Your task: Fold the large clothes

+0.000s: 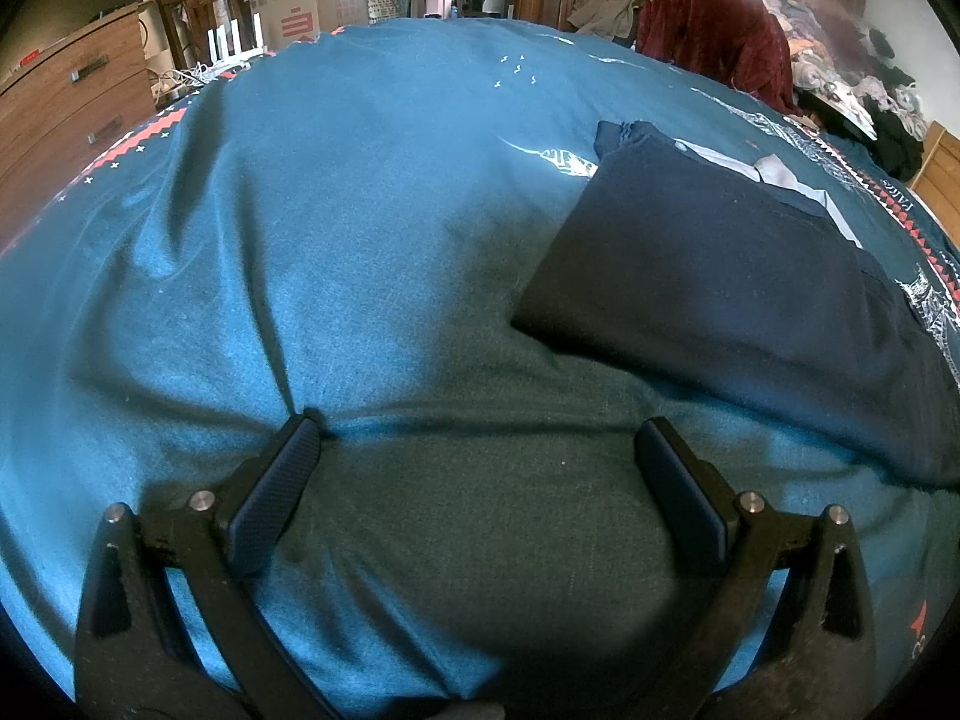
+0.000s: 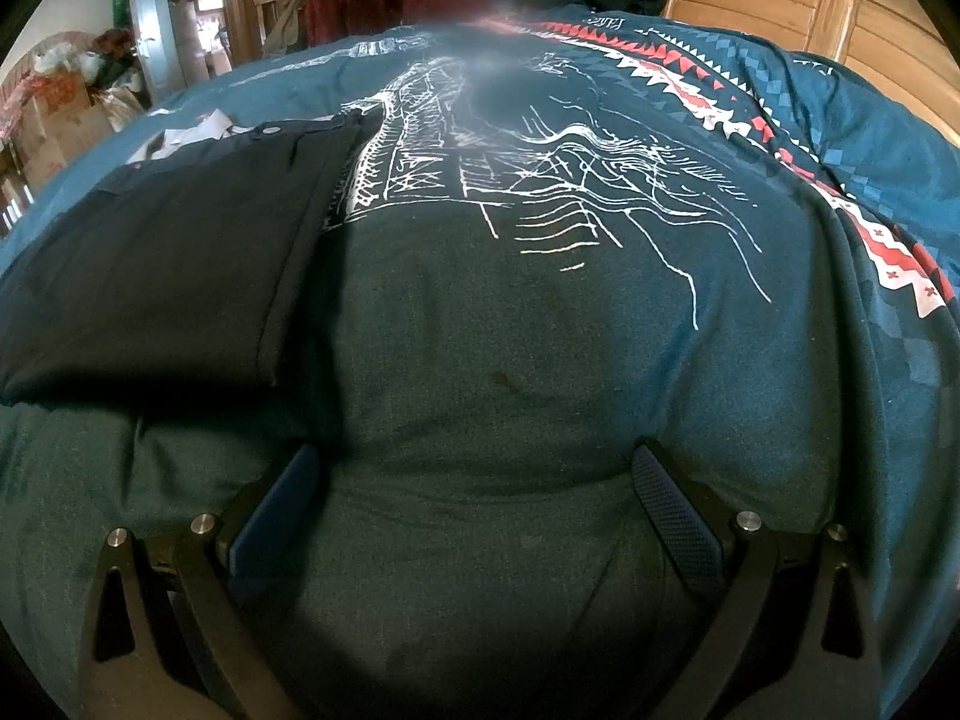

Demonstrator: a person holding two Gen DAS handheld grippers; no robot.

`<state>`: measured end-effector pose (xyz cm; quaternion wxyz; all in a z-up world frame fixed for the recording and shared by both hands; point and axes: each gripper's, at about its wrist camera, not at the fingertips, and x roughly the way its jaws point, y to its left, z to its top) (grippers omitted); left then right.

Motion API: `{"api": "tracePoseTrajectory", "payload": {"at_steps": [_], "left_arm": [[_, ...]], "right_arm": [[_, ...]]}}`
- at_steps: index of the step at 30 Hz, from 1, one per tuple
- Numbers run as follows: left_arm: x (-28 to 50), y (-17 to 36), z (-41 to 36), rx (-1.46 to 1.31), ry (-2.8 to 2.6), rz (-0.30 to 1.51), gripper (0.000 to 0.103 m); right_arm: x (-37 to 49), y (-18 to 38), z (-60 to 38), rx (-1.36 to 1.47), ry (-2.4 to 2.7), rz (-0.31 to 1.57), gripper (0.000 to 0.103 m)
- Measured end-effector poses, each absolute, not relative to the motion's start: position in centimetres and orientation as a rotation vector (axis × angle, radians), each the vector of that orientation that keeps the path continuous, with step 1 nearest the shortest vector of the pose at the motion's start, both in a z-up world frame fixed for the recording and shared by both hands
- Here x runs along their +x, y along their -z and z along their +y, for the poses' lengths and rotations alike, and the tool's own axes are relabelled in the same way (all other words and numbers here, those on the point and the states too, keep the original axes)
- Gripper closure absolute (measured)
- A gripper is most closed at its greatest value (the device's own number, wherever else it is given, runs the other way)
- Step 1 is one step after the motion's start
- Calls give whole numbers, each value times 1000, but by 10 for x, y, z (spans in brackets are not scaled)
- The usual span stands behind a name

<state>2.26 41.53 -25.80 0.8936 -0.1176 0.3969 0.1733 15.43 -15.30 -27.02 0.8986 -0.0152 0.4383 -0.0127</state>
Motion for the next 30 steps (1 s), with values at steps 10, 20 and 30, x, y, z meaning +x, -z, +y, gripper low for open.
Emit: {"api": "tracePoseTrajectory", "payload": {"at_steps": [10, 20, 30], "left_arm": [[23, 258, 416, -247, -357, 822, 0], [23, 258, 415, -247, -357, 822, 0], [13, 249, 416, -282, -302, 831, 0]], "right_arm": [[154, 270, -154, -30, 26, 907, 0], [154, 270, -153, -29, 27, 907, 0], [154, 271, -154, -28, 27, 906, 0]]}}
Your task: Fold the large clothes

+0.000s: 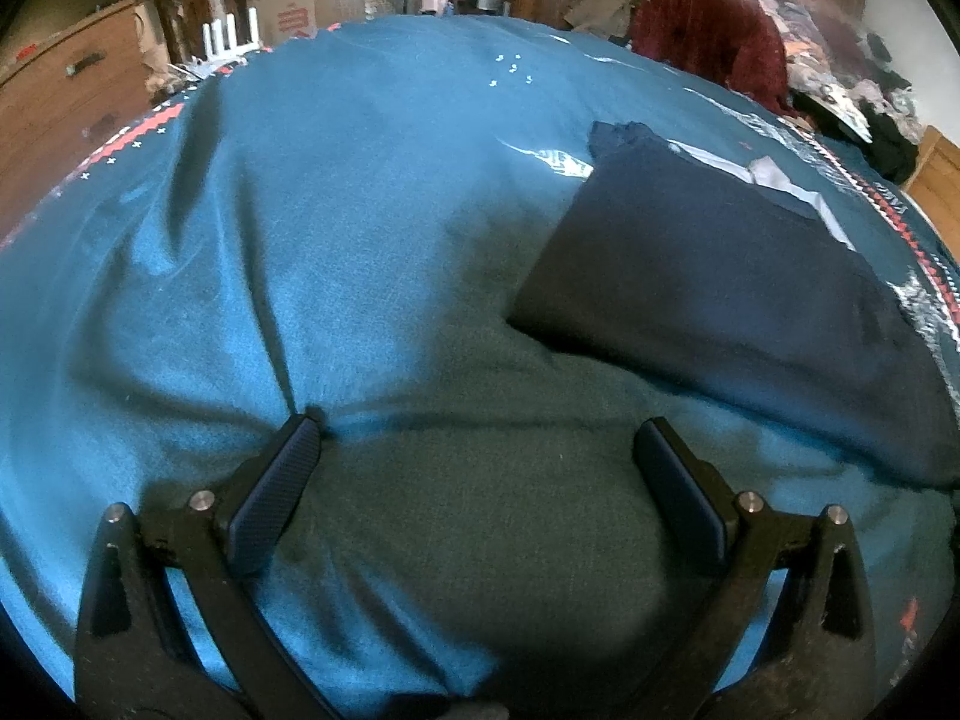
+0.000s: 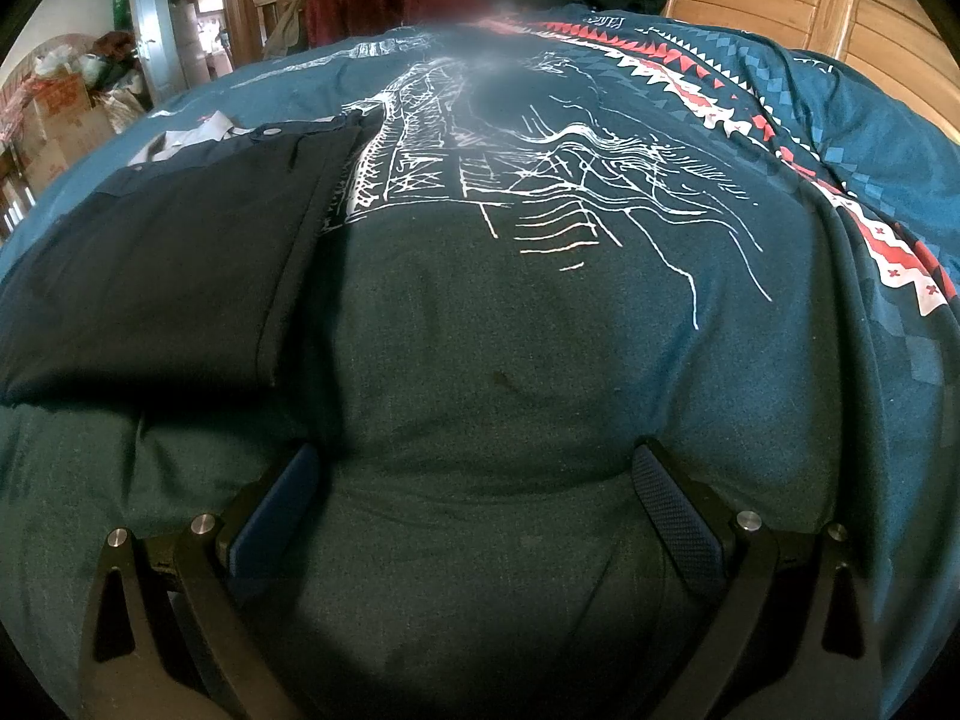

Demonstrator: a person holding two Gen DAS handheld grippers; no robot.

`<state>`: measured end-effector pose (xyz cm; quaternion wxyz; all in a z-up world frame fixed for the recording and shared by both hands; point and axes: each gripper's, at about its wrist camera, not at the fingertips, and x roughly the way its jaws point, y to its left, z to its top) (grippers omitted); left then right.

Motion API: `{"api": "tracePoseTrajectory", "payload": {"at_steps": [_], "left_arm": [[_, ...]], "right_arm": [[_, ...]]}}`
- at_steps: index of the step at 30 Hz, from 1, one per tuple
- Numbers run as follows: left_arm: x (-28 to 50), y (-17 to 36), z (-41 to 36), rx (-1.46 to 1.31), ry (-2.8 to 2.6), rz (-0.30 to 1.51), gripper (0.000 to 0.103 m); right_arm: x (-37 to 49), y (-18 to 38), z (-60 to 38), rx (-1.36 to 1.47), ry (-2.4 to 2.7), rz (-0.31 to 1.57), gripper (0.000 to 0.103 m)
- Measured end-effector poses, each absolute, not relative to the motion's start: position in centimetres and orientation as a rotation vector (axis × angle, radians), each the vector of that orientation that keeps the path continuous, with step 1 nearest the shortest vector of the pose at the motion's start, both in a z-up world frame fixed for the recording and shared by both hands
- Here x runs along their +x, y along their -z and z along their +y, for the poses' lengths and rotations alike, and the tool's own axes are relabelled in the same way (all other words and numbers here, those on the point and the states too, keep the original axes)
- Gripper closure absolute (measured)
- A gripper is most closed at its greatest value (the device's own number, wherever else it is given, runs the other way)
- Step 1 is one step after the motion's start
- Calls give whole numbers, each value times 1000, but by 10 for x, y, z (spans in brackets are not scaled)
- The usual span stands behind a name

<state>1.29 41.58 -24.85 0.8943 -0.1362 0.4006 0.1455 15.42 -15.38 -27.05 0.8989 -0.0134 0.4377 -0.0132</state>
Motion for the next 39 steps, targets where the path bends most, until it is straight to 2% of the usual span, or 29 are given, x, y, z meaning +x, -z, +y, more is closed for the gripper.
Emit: {"api": "tracePoseTrajectory", "payload": {"at_steps": [4, 6, 8, 13, 18, 19, 30, 31, 33, 34, 39], "left_arm": [[-20, 234, 415, -359, -229, 793, 1], [-34, 227, 409, -374, -198, 778, 11], [-40, 218, 401, -408, -137, 750, 26], [-3, 203, 399, -579, 30, 691, 31], [50, 253, 419, -819, 31, 793, 49], [53, 256, 419, -827, 16, 797, 56], [84, 253, 412, -837, -24, 685, 60], [87, 253, 411, -828, -31, 678, 62], [90, 250, 406, -801, -27, 659, 80], [90, 249, 406, -791, -19, 651, 100], [87, 237, 397, -676, -36, 629, 101]], "right_arm": [[154, 271, -153, -25, 26, 904, 0], [154, 271, -153, -22, 24, 904, 0], [153, 271, -153, -21, 24, 904, 0], [152, 271, -152, -20, 25, 904, 0], [153, 271, -152, -20, 27, 904, 0], [153, 271, -153, -20, 27, 904, 0], [146, 258, -143, -85, 57, 921, 0], [145, 253, -140, -98, 45, 937, 3], [141, 234, -131, -124, 2, 952, 9], [138, 220, -124, -133, -12, 937, 9], [147, 144, -46, -137, -162, 806, 5]]}}
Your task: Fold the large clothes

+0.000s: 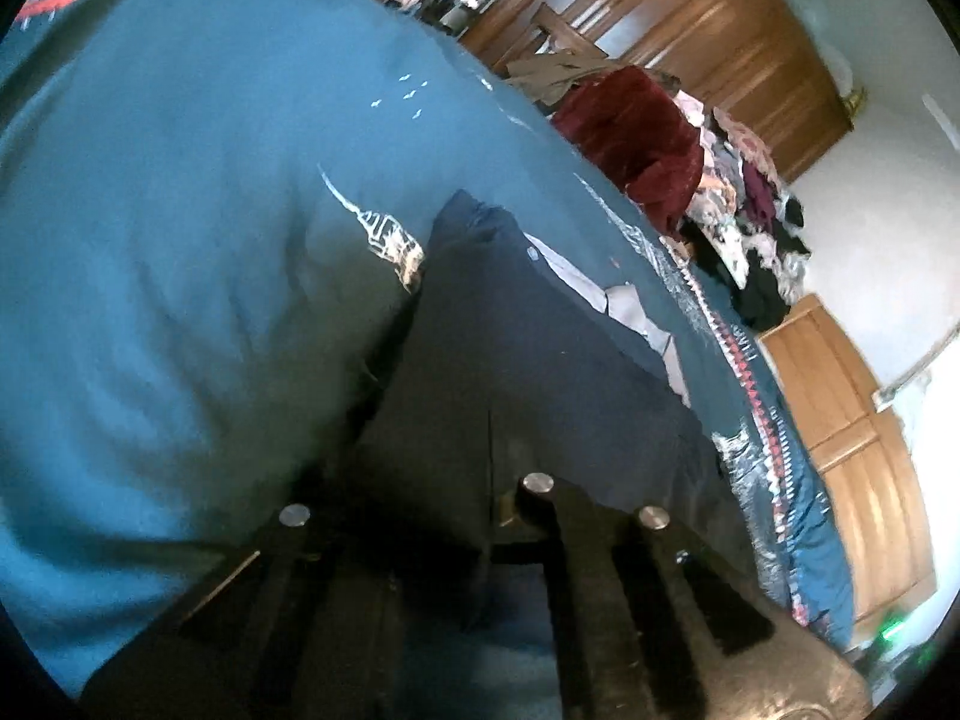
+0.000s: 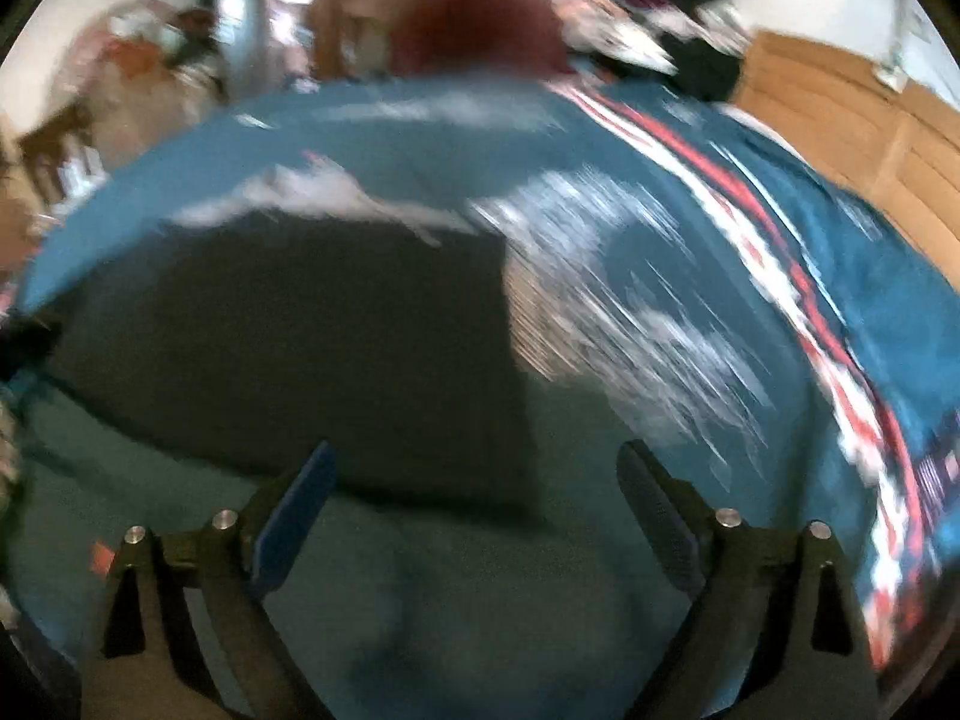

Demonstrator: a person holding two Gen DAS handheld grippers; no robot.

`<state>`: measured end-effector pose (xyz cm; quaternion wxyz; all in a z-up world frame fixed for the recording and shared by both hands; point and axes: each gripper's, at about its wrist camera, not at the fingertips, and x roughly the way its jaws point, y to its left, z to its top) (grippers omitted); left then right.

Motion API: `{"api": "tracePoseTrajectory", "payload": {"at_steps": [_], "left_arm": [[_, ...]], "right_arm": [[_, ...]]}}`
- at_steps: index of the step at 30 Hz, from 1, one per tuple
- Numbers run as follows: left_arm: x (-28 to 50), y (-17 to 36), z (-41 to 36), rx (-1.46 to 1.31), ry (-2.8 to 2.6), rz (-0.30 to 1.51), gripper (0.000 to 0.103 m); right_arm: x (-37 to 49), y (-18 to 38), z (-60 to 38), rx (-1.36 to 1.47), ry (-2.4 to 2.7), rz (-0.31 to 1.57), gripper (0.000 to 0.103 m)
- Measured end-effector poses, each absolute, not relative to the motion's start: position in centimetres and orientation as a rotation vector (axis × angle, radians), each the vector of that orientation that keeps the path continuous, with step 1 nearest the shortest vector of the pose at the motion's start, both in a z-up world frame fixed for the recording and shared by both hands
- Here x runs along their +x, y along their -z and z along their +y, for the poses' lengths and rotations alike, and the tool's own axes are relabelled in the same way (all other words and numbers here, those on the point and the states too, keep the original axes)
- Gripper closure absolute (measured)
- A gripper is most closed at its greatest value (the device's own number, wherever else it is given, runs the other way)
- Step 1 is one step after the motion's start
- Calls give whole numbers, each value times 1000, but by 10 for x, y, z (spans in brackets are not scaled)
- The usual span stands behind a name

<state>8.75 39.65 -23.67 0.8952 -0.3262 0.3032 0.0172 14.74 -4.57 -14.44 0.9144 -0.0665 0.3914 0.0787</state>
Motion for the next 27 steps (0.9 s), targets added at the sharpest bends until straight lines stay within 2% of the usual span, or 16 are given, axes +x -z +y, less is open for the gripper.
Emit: {"api": "tracePoseTrajectory", "payload": {"at_steps": [5, 8, 13, 18, 19, 21, 23, 25, 27], "left_arm": [[87, 204, 360, -404, -43, 580, 102], [86, 189, 343, -291, -35, 546, 102], [88, 179, 326, -158, -22, 524, 101], [94, 174, 301, -46, 32, 510, 100], [95, 175, 296, -26, 46, 508, 100], [98, 174, 286, 14, 75, 504, 100], [99, 173, 278, 26, 104, 508, 100], [98, 171, 267, 31, 160, 511, 100], [94, 164, 241, 56, 244, 502, 100]], "right_arm": [[218, 103, 101, -79, -511, 805, 5], [265, 92, 201, -64, -736, 894, 4], [318, 108, 318, -196, -828, 1085, 5], [351, 147, 348, -292, -770, 1241, 7], [354, 151, 348, -297, -763, 1252, 10], [362, 158, 341, -325, -752, 1230, 24], [373, 167, 319, -289, -701, 1242, 67], [378, 164, 271, -101, -703, 1232, 84], [366, 153, 210, 35, -702, 1141, 85]]}}
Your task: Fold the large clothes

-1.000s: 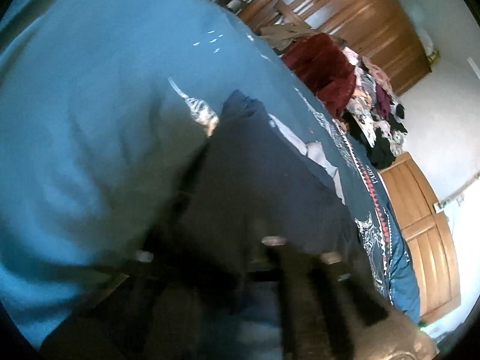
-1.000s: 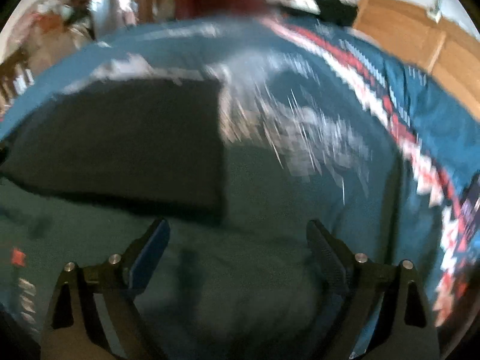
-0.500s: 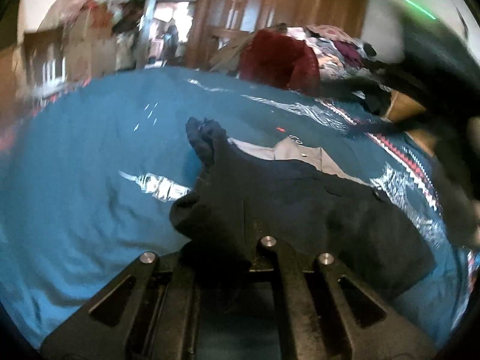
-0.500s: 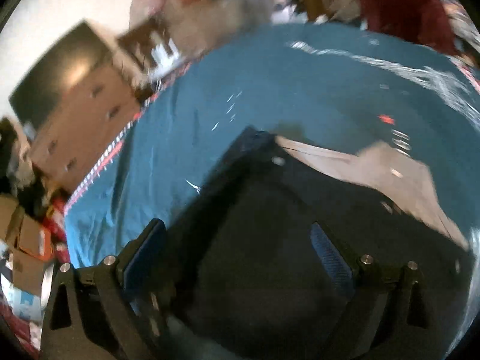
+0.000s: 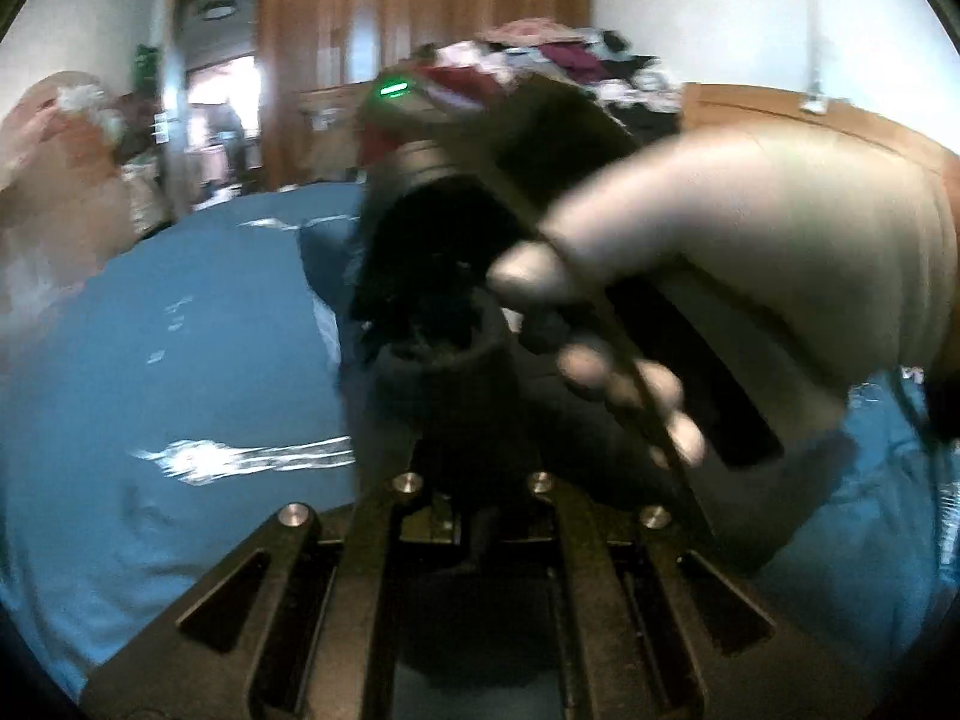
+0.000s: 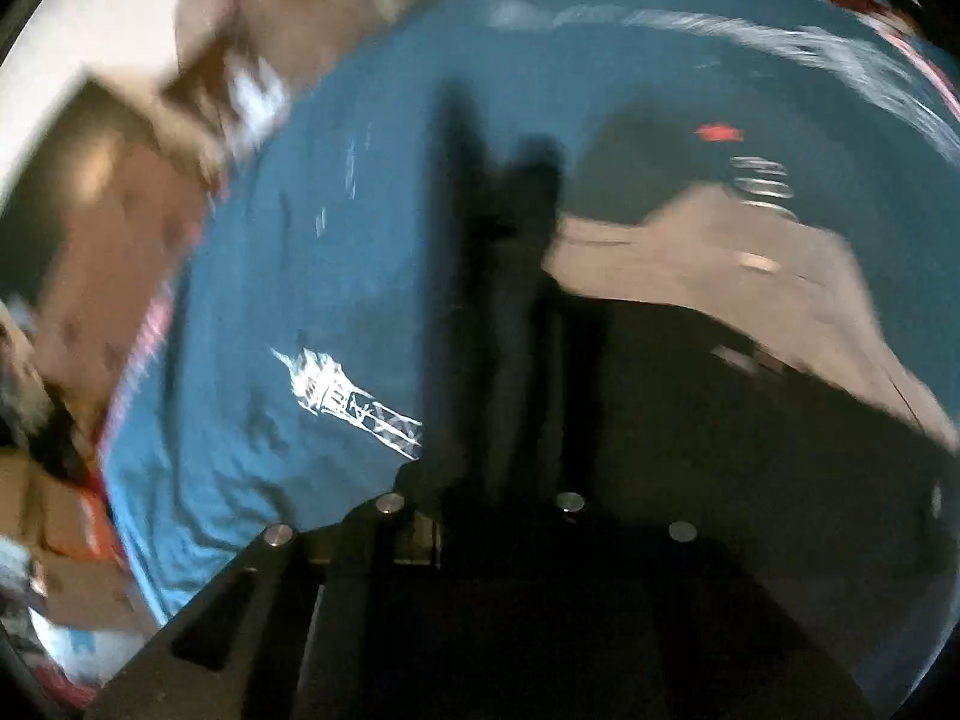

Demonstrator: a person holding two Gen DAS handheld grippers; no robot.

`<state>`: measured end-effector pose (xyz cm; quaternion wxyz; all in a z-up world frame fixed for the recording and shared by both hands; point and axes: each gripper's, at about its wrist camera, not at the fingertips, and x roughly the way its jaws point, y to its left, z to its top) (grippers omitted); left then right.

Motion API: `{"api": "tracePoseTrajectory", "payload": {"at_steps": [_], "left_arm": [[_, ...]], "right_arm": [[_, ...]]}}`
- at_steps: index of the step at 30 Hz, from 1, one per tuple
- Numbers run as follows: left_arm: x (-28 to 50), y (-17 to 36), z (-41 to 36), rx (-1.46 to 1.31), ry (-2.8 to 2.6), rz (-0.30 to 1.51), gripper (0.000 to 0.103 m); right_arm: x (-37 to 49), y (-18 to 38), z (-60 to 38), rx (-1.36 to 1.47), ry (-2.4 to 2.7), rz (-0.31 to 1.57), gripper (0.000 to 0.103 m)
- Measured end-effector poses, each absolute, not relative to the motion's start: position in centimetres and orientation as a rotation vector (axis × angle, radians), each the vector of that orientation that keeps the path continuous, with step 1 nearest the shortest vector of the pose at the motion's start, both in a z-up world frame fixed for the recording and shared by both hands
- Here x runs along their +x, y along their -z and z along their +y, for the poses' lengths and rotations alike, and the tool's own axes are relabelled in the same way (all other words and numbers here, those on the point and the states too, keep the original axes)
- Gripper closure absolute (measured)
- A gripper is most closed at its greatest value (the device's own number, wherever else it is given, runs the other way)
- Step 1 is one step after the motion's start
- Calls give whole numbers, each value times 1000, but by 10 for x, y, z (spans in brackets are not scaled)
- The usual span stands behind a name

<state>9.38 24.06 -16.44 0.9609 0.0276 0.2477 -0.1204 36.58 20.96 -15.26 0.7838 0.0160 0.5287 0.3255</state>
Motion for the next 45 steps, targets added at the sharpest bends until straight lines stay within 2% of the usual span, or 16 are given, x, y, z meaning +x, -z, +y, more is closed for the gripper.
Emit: {"api": "tracePoseTrajectory", "payload": {"at_steps": [4, 9, 16, 18, 21, 24, 27, 28, 29, 31, 33, 38, 40, 42, 44, 45], "left_arm": [[88, 169, 169, 148, 442, 510, 99], [102, 198, 103, 209, 594, 615, 98], [117, 178, 80, 164, 646, 622, 97], [126, 193, 66, 165, 642, 657, 94], [152, 241, 32, 194, 645, 830, 89], [140, 244, 39, 204, 640, 829, 85], [111, 219, 76, 188, 654, 775, 82], [101, 214, 86, 183, 650, 757, 80], [86, 208, 104, 174, 636, 731, 78], [59, 195, 144, 153, 583, 689, 71], [44, 193, 177, 131, 522, 674, 67], [47, 210, 232, 110, 385, 723, 59], [55, 218, 231, 117, 371, 735, 59], [66, 225, 228, 127, 365, 744, 59], [84, 230, 218, 153, 361, 736, 59], [92, 232, 210, 162, 364, 742, 59]], "right_arm": [[339, 148, 82, 212, -597, 1042, 89], [336, 194, -25, 356, -483, 1089, 92], [335, 186, -76, 412, -517, 1036, 94], [352, 208, -90, 415, -519, 1112, 95], [370, 238, -110, 446, -487, 1178, 95], [374, 252, -121, 518, -524, 1201, 94], [370, 260, -142, 622, -572, 1254, 84], [365, 260, -148, 643, -586, 1265, 78], [359, 260, -152, 658, -602, 1269, 68], [335, 253, -154, 661, -619, 1261, 57], [314, 248, -158, 647, -624, 1258, 55], [270, 234, -160, 635, -649, 1230, 31], [256, 232, -159, 615, -647, 1218, 28], [245, 237, -153, 559, -624, 1220, 40], [238, 238, -151, 525, -602, 1219, 89], [237, 240, -152, 511, -590, 1208, 94]]}}
